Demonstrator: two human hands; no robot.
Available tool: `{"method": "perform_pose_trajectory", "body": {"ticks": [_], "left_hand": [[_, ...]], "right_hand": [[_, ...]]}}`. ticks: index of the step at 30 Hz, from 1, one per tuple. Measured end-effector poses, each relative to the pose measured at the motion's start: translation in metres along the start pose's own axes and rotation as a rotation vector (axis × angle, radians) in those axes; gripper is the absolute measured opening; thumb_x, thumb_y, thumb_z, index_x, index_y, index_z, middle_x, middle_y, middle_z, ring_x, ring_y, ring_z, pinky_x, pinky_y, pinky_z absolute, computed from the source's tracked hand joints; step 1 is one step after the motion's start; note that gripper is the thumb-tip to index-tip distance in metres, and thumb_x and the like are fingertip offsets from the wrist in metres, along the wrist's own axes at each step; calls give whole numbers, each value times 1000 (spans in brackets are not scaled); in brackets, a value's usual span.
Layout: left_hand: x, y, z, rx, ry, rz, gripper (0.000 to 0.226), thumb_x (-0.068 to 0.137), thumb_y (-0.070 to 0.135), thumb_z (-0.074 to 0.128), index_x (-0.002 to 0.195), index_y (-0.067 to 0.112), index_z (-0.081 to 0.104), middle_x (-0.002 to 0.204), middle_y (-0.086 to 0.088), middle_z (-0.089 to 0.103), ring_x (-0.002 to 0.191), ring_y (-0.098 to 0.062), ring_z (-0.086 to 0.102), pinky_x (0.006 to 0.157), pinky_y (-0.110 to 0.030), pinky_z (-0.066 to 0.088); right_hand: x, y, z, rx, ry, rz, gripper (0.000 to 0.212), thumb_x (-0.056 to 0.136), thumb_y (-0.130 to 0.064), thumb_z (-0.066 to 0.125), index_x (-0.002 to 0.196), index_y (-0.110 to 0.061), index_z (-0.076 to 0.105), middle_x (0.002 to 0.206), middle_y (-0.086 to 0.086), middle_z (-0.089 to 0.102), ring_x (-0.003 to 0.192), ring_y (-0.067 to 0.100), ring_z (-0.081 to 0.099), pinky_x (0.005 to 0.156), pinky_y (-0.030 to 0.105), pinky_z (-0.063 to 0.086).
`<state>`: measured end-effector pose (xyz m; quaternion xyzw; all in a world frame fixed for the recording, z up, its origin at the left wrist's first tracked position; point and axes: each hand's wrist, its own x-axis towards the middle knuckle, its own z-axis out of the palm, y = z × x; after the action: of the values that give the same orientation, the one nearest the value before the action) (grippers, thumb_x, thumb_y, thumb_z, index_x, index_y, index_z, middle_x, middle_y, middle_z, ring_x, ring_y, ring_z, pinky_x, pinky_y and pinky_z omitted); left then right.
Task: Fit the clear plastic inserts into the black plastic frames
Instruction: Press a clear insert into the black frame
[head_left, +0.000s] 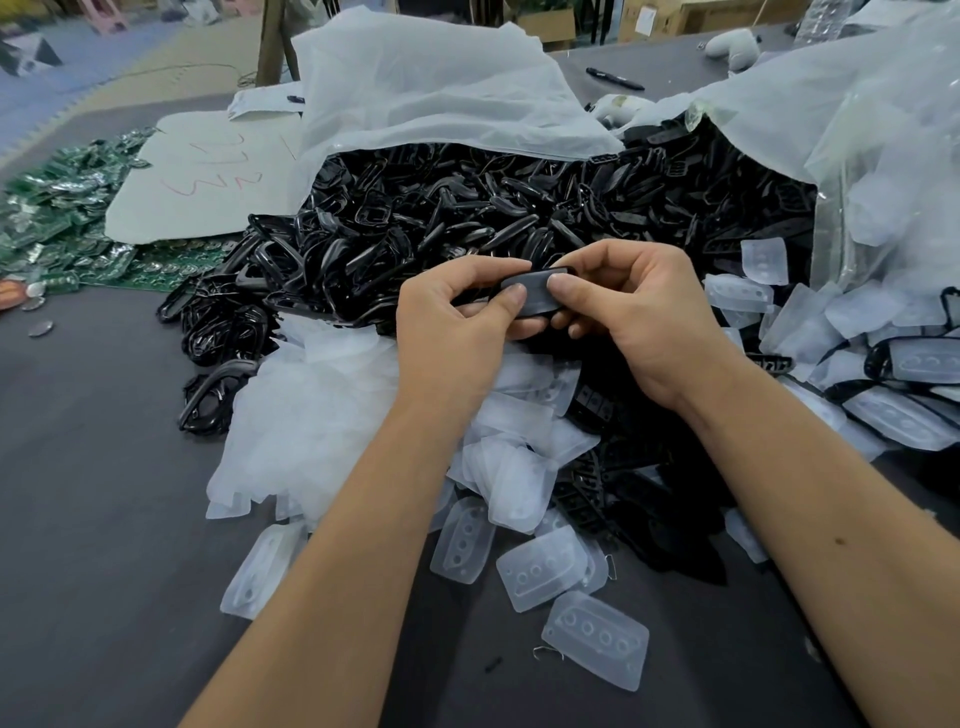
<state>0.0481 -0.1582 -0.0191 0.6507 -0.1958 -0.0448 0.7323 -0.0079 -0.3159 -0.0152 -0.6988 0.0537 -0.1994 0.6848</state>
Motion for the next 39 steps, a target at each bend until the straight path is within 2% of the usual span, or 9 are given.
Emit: {"method": "perform_pose_trajectory", "body": {"ticks": [7, 12, 15, 23, 27, 31, 36, 39], "left_hand": [[0, 1, 0, -5, 6, -19, 22, 94, -12, 64, 102, 3, 78, 94, -10, 77, 77, -25, 79, 74, -31, 64], [-2, 0, 1, 25, 11, -11, 9, 92, -3, 75, 99, 2, 77, 91, -11, 77, 74, -23, 79, 71, -31, 64], [-2, 0, 1, 52, 34, -9, 11, 89, -5, 76, 96, 4, 77, 89, -12, 77, 68, -25, 78, 67, -28, 63], [-3, 7, -1, -44, 41, -50, 15, 90, -12, 71, 103, -6, 75, 90, -16, 75, 66, -23, 76, 64, -25, 61], [-3, 7, 0, -26, 28, -69, 16, 91, -13, 69, 100, -2, 76, 94, -18, 75, 68, -23, 76, 65, -25, 61], [-2, 7, 1, -16, 29, -96, 23, 92, -14, 63, 96, 2, 78, 93, -18, 76, 67, -24, 76, 66, -27, 61], [-2, 8, 0, -28, 57, -96, 25, 91, -14, 63, 95, 4, 79, 88, -14, 78, 65, -24, 76, 63, -24, 60], [-2, 10, 1, -38, 85, -103, 30, 90, -14, 63, 90, 10, 80, 85, -12, 78, 64, -23, 76, 60, -22, 58]], "right_hand": [[-1, -1, 3, -33, 41, -3, 4, 92, -3, 76, 91, -4, 72, 65, 2, 71, 54, 13, 65, 49, 21, 50], [-2, 0, 4, -57, 42, -13, 3, 93, 2, 73, 92, 0, 70, 65, 4, 71, 54, 12, 67, 50, 20, 52], [-2, -1, 5, -54, 32, -14, 4, 93, 2, 73, 91, -1, 71, 64, 4, 72, 54, 13, 68, 50, 21, 54], [-3, -4, 3, -22, -37, 11, 9, 92, -4, 76, 98, 1, 70, 75, 14, 74, 57, 20, 69, 53, 25, 56], [-4, -6, 3, -40, -61, 17, 9, 92, 1, 74, 97, -4, 69, 69, 8, 72, 55, 17, 67, 50, 23, 53], [-4, -6, 2, -38, -42, 15, 21, 91, 5, 73, 101, -8, 61, 64, 4, 64, 51, 19, 65, 45, 24, 51], [-7, -5, 6, -116, -5, -72, 21, 93, -1, 74, 102, -7, 56, 67, 10, 65, 50, 24, 65, 42, 28, 48], [-10, -5, 9, -283, 53, -205, 13, 91, 3, 59, 100, -8, 60, 79, 6, 66, 59, 35, 63, 49, 35, 48]]}}
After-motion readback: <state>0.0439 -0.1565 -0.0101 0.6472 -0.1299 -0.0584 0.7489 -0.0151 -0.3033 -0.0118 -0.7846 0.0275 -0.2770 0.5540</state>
